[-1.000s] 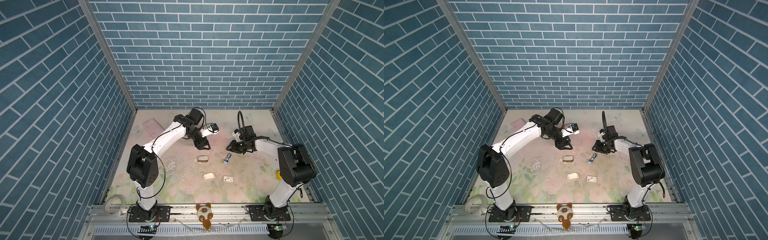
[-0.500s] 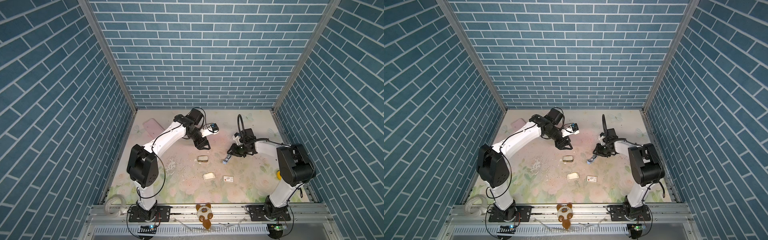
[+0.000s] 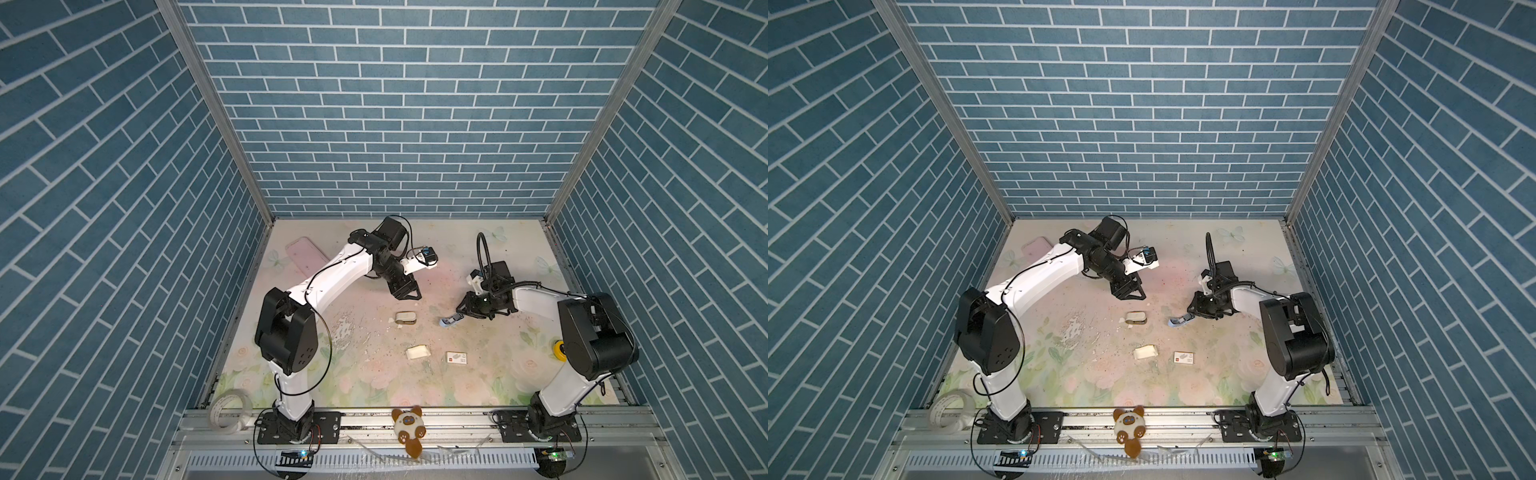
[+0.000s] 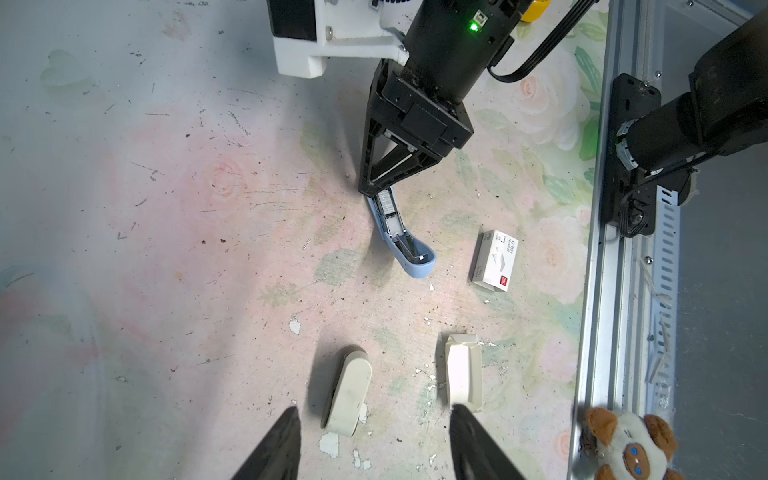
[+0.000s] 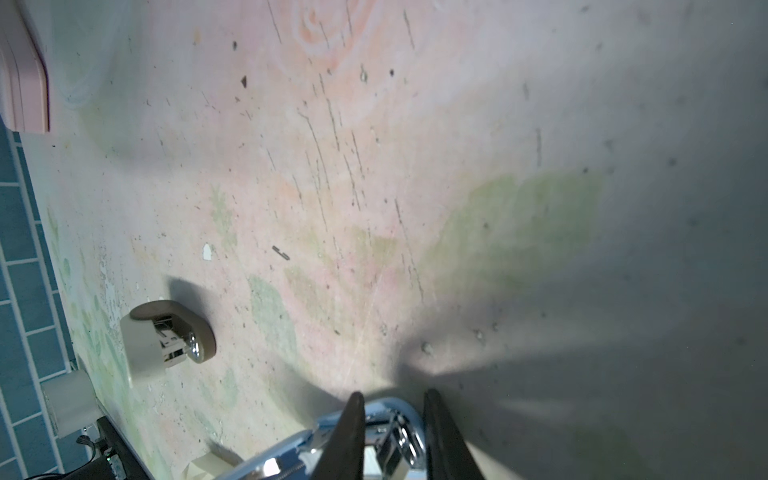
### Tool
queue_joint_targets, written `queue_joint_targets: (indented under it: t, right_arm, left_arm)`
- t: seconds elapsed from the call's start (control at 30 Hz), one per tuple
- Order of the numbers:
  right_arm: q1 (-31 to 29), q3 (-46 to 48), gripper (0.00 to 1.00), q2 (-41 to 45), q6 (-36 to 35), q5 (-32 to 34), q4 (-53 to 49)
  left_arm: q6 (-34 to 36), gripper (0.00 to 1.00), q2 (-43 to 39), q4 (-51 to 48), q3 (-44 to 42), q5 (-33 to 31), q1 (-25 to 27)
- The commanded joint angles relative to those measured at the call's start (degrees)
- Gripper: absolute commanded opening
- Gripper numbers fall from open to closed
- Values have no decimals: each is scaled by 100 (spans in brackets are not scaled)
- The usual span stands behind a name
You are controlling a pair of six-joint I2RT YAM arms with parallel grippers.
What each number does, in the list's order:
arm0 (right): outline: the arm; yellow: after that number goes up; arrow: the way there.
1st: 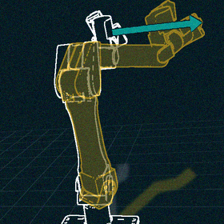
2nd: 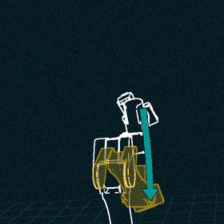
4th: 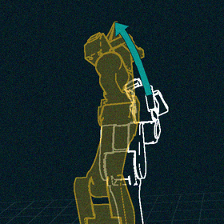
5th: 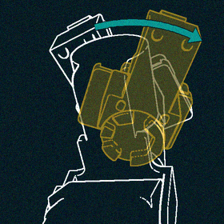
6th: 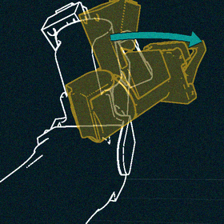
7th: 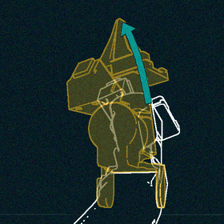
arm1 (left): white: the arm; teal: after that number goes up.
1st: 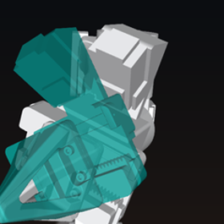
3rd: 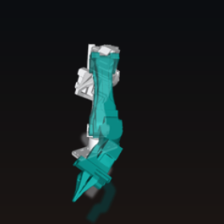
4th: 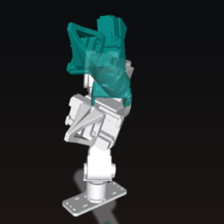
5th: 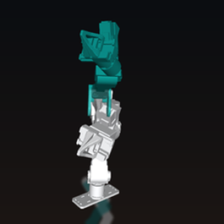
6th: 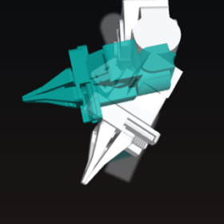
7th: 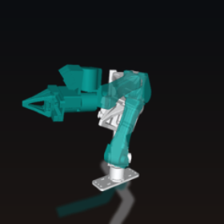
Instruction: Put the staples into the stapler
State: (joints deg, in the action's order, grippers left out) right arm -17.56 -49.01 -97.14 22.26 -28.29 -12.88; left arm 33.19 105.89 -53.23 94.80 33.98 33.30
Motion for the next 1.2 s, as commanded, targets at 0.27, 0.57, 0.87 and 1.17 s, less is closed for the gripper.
queue_joint_targets:
  t: [0.27, 0.57, 0.87, 1.17]
  right_arm:
    - [16, 70, 27, 38, 142, 51, -34]
    - [17, 67, 27, 112, 162, 51, -89]
    - [16, 230, 27, 170, 270, 105, -83]
    - [16, 243, 27, 76, 371, 237, -40]
  left_arm:
    - [287, 59, 458, -143, -52, 97, 286]
    - [419, 59, 932, -152, 286, -91, 634]
    - [121, 58, 1164, 405, 44, -487, 1094]
    - [-273, 55, 1217, 1159, -355, -858, 1223]
